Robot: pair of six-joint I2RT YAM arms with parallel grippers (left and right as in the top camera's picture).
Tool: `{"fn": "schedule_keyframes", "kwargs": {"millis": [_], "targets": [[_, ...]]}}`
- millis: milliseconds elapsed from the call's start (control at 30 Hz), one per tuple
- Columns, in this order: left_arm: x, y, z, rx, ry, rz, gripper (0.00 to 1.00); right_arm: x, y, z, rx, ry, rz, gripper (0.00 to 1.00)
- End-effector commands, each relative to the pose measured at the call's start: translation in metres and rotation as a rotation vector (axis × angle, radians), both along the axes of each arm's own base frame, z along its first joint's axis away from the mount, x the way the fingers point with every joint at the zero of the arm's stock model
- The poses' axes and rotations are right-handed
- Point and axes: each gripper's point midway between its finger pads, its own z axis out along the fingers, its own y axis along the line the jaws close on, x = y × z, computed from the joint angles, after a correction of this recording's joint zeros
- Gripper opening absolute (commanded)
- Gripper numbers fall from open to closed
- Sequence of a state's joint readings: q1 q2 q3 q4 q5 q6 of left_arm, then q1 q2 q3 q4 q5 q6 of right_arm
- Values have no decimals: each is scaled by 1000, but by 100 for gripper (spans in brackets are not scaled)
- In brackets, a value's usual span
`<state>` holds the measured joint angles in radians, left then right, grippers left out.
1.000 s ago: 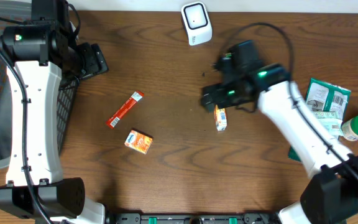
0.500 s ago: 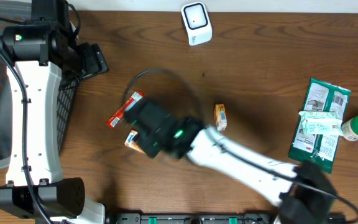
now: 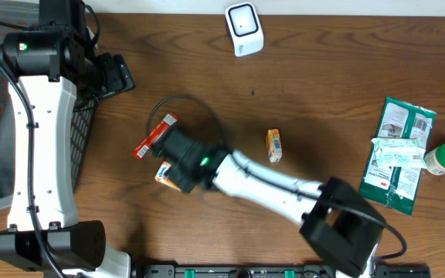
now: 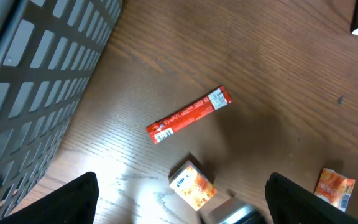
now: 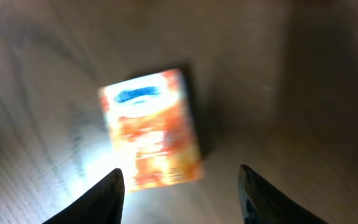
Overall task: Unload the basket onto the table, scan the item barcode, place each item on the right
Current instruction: 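Move the right gripper back and grasp the second orange tissue pack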
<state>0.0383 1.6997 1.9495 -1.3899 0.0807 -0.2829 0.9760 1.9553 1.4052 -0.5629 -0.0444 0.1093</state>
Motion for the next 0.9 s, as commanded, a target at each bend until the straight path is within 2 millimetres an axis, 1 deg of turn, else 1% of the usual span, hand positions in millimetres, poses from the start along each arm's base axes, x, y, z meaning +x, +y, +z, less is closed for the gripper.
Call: {"fn": "schedule_keyframes", "kwargs": {"millis": [0, 133, 200, 300, 400, 467, 600, 867], "targets": [[-2, 0, 2, -1, -3, -11, 86, 8, -2, 11, 147, 166, 20, 52], [-2, 0, 2, -1, -3, -11, 86, 13, -7, 12, 289, 351, 30, 45], [-2, 0, 2, -1, -3, -11, 86, 15, -7, 6, 305, 383, 29, 44], [-2, 0, 2, -1, -3, -11, 86, 17, -6, -8, 296, 390, 33, 43], [-2, 0, 2, -1, -3, -11, 86, 11, 3, -17, 299, 396, 56, 43], [-2, 0, 2, -1, -3, -11, 86, 8, 9, -20, 296, 383, 72, 40], [-2, 0, 2, -1, -3, -11, 86, 8, 9, -29, 249, 345, 66, 34], [-2, 0, 2, -1, -3, -11, 86, 6, 10, -37, 183, 281, 59, 33]]}}
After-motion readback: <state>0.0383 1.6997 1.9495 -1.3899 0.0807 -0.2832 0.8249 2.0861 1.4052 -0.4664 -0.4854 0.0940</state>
